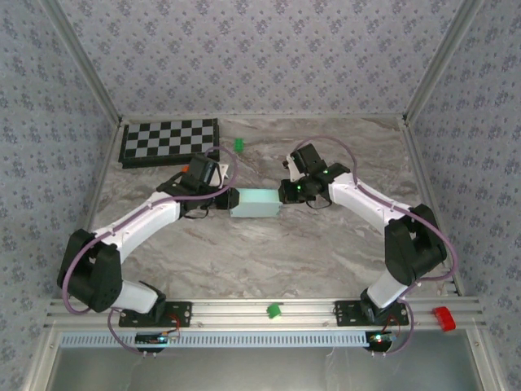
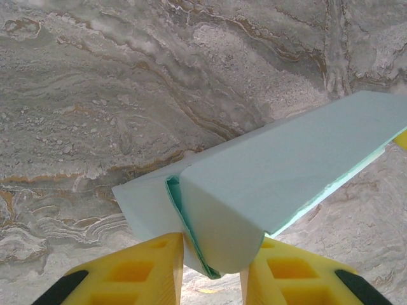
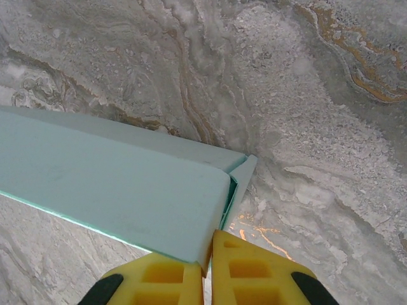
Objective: Fold the paper box
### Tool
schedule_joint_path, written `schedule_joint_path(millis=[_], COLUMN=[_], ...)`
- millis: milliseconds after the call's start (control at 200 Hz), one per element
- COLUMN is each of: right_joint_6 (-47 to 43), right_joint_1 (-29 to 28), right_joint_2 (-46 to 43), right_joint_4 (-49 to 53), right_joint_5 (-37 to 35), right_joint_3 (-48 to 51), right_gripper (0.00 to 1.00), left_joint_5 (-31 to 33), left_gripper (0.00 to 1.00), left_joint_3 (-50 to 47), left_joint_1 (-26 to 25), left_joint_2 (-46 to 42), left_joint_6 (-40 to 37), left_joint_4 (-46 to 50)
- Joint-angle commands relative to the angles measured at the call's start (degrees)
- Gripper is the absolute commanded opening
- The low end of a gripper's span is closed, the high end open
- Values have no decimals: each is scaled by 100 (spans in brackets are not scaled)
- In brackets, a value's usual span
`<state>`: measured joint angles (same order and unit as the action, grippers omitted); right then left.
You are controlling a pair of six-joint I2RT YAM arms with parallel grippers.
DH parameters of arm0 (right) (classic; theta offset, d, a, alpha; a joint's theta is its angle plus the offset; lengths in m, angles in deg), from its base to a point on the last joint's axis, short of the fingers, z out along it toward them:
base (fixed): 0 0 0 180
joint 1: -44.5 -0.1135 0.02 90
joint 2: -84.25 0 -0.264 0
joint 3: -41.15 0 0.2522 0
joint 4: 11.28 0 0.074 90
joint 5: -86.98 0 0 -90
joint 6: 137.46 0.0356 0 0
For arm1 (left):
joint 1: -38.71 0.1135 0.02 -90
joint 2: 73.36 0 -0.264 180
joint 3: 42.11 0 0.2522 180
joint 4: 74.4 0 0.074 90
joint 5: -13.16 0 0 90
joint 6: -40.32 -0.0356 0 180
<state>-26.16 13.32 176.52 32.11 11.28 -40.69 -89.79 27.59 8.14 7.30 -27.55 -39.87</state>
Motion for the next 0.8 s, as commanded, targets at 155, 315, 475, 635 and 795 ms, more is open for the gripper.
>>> schedule_joint_path(millis=[155, 315, 475, 635, 795], right_joint_6=[-135, -142, -152, -162, -166], right_joint_1=[-60, -80, -92, -100, -110], right_joint_2=[125, 125, 116, 151, 160], right_joint_4=[643, 697, 737, 757, 746], right_joint_5=[-50, -73, -105, -121, -134], right_joint_3=[23, -244, -419, -523, -550], right_gripper=[10, 11, 14, 17, 21], left_joint_5=[252, 284, 329, 371, 424], left_gripper=[30, 31, 31, 35, 37], left_joint_3=[-12, -71, -118, -154, -187], left_joint_1=[-22, -20, -23, -23, -27], left_joint_2=[-123, -102, -140, -198, -299], left_joint_6=[-86, -85, -86, -95, -95], left_joint_4=[73, 67, 49, 31, 23])
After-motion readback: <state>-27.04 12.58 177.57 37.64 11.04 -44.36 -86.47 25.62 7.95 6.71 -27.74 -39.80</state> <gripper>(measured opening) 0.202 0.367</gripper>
